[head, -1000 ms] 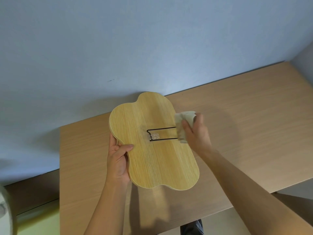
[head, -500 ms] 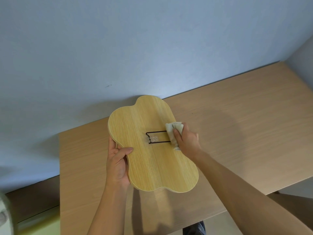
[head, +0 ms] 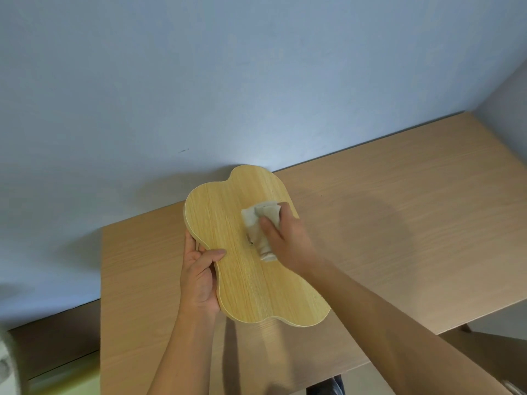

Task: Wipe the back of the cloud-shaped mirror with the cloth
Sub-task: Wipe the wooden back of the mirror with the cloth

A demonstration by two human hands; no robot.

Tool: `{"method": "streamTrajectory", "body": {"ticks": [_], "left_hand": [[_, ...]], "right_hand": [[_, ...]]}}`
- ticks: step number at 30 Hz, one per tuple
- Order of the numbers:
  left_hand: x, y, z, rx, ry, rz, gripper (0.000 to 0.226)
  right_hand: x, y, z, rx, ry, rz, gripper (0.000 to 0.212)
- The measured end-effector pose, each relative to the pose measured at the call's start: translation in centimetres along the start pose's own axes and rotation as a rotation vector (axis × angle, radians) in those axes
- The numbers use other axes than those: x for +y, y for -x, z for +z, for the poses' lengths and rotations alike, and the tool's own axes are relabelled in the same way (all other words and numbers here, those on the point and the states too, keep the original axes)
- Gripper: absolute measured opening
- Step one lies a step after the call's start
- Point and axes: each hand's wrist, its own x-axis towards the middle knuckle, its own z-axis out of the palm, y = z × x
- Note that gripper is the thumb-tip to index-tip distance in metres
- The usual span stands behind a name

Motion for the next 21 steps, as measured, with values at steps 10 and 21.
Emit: {"method": "streamTrajectory", "body": {"ticks": [10, 21], "left_hand": [[0.0, 0.0, 0.1, 0.017, -0.014, -0.002, 0.087], [0.2, 0.2, 0.3, 0.035, -0.035, -0.001, 0.087]], "right_hand": [[7.8, -0.8, -2.3, 0.078, 0.383, 0.235, 0.034], [1.1, -1.9, -2.9, 0.055, -0.009, 0.048, 0.033]]}}
